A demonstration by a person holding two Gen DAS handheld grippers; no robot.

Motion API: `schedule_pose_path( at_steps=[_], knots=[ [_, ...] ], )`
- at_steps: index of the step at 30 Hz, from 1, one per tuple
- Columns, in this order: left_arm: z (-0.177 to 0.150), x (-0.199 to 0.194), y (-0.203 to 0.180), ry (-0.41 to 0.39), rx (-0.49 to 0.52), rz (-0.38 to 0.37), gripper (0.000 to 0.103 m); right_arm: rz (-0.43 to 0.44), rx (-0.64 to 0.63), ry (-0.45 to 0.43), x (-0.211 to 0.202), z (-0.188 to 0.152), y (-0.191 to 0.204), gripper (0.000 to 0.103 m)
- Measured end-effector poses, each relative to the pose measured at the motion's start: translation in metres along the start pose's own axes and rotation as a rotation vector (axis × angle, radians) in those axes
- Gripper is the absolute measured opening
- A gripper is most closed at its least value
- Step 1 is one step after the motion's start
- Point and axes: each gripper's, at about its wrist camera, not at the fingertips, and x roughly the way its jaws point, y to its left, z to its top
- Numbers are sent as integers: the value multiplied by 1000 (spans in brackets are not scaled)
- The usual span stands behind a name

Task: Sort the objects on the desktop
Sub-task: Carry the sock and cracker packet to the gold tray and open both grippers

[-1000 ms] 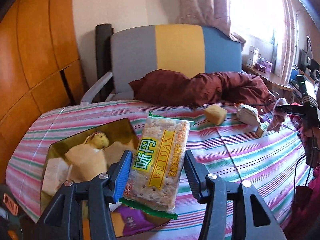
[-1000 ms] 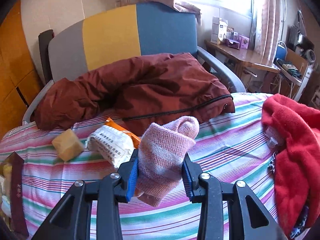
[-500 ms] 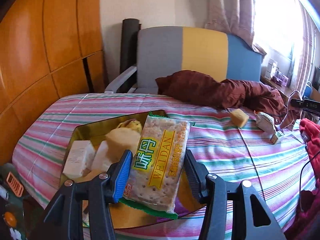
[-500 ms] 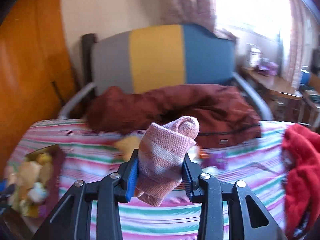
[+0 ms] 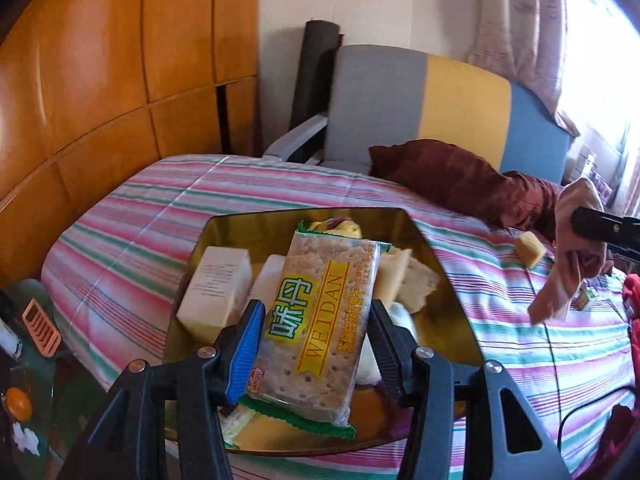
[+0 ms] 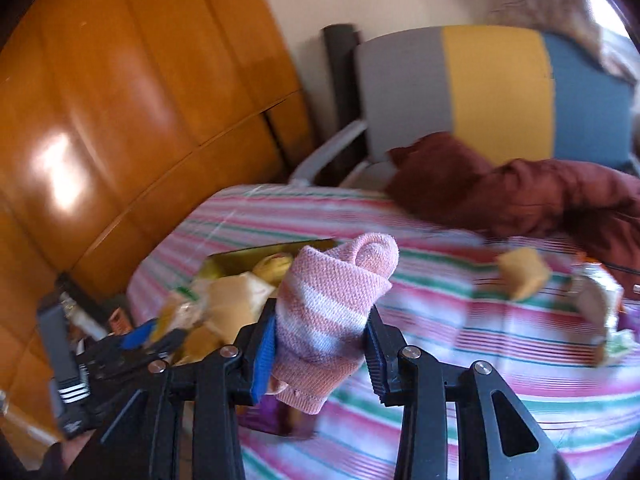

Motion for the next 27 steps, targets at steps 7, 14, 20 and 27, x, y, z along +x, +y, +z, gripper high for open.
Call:
schedule_pose_path(
  at_steps=[7, 14, 20, 27],
  knots=[
    [-4, 17, 27, 38, -66, 20, 53, 89, -16, 56, 39, 1, 38, 41],
    [-12, 17, 37, 37, -91, -3, 67, 120, -92, 182, 84, -10, 64, 66],
    [-16, 16, 42, 47, -115, -6, 67, 110, -56, 217, 97, -21, 56, 67],
    [-8, 1, 31, 6, -74, 10, 67, 85, -16, 186, 83, -25, 41, 67]
  ],
)
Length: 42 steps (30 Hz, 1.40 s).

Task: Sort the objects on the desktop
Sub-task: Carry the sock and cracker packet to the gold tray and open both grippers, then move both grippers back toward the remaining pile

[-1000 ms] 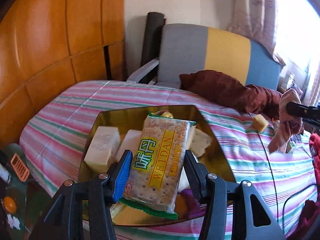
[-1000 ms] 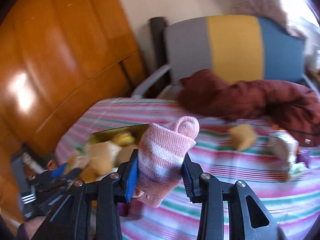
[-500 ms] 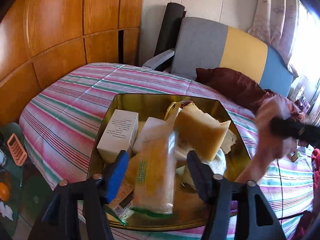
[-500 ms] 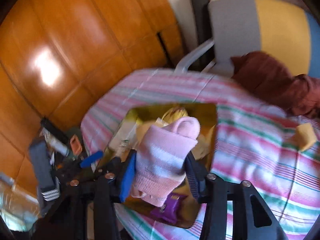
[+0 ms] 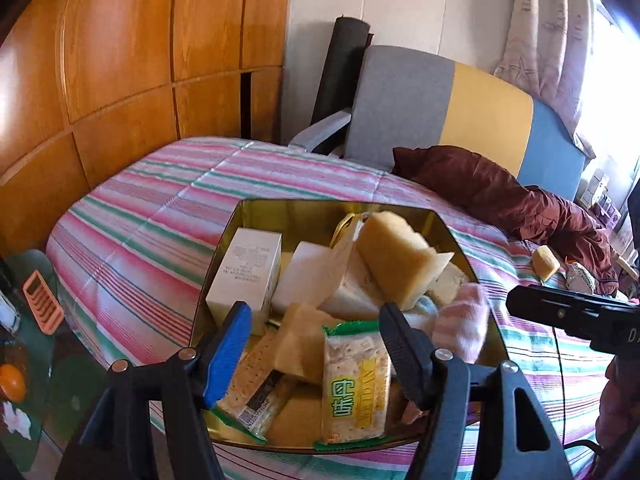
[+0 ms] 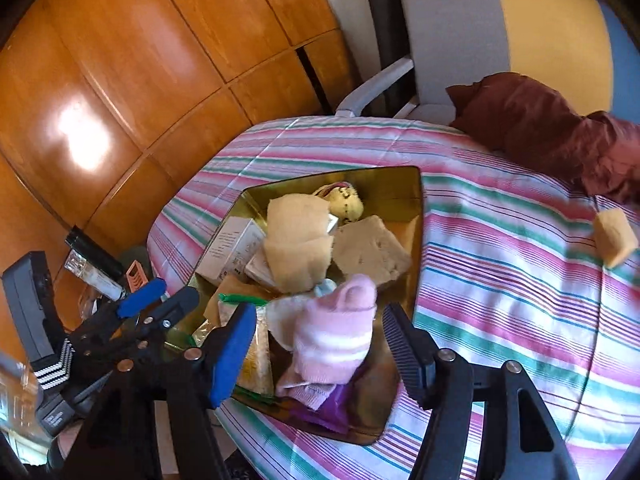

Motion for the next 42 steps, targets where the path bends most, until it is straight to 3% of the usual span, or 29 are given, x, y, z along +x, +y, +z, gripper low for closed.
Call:
schedule_pose_path(
  at_steps=[13, 42],
  knots=[
    [11, -37, -46, -80, 108, -79, 67, -89, 37, -69, -48, -18, -30, 67],
    [2, -35, -172, -35, 347, -294, 67, -332, 259, -182, -165, -44, -163, 71]
  ],
)
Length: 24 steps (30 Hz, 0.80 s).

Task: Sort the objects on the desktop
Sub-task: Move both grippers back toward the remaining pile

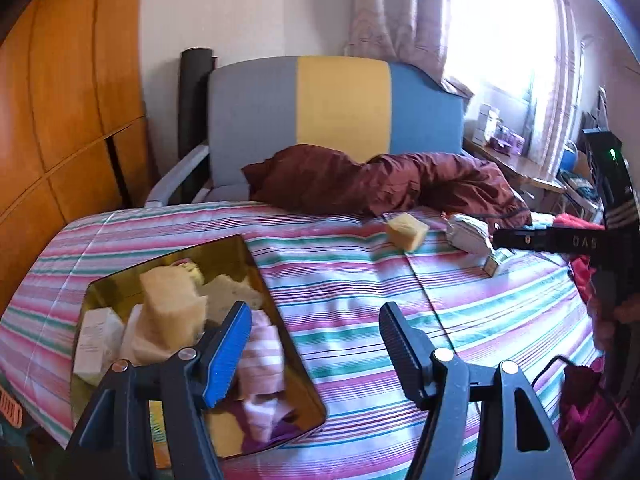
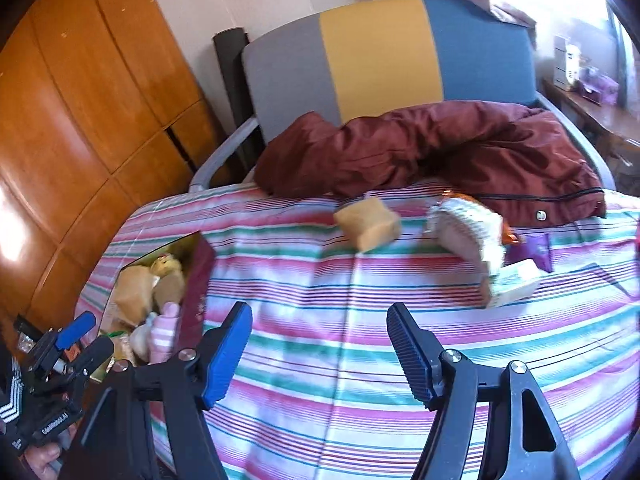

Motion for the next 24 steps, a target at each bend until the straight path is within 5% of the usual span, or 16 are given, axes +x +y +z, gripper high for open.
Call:
schedule_pose_path(
  at_steps=[16, 24],
  knots=[
    [6, 50, -75, 74, 152, -133, 67, -293, 201, 7, -6, 35, -162, 70],
    [2, 79, -100, 135, 206, -166, 67, -271, 296, 74, 30, 36, -215, 66]
  ],
)
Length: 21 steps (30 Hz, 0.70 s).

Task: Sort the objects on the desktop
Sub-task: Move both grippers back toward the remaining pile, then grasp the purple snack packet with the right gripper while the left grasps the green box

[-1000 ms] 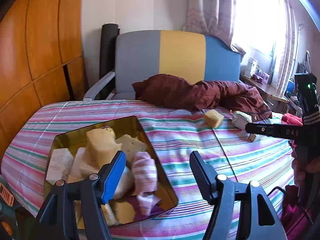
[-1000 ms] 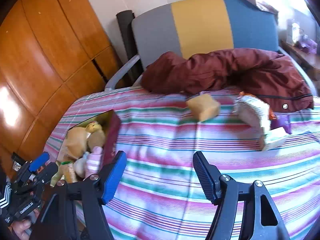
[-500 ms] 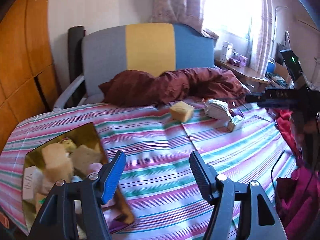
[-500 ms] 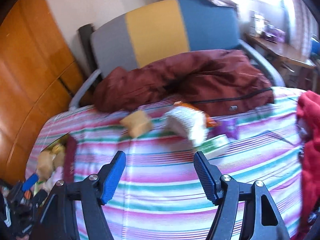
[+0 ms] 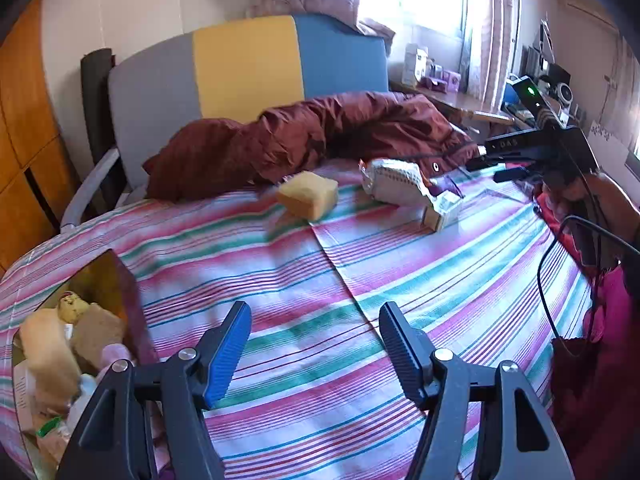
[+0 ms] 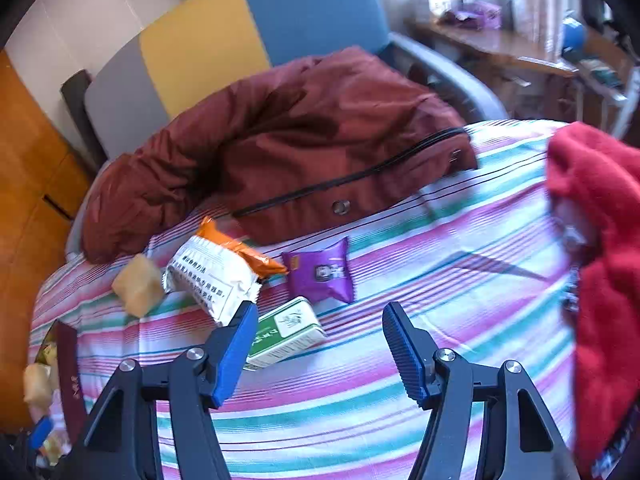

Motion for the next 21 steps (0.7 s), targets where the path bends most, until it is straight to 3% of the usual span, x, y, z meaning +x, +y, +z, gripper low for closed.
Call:
schedule_pose_path(
  at_steps=[8, 17, 19, 21],
  knots=[
    [2, 32, -14, 57, 28, -31, 67, -66, -13, 70, 54, 13, -3, 67],
    [4, 58, -32, 91, 68, -62, 67, -80, -72, 101, 95, 28, 7, 67],
    [7, 63, -36, 91, 78, -67, 67, -81, -91, 129, 103, 28, 7, 65],
    [12, 69, -39, 93, 80, -86, 67, -103, -124, 138, 102, 29, 9, 58]
  ],
)
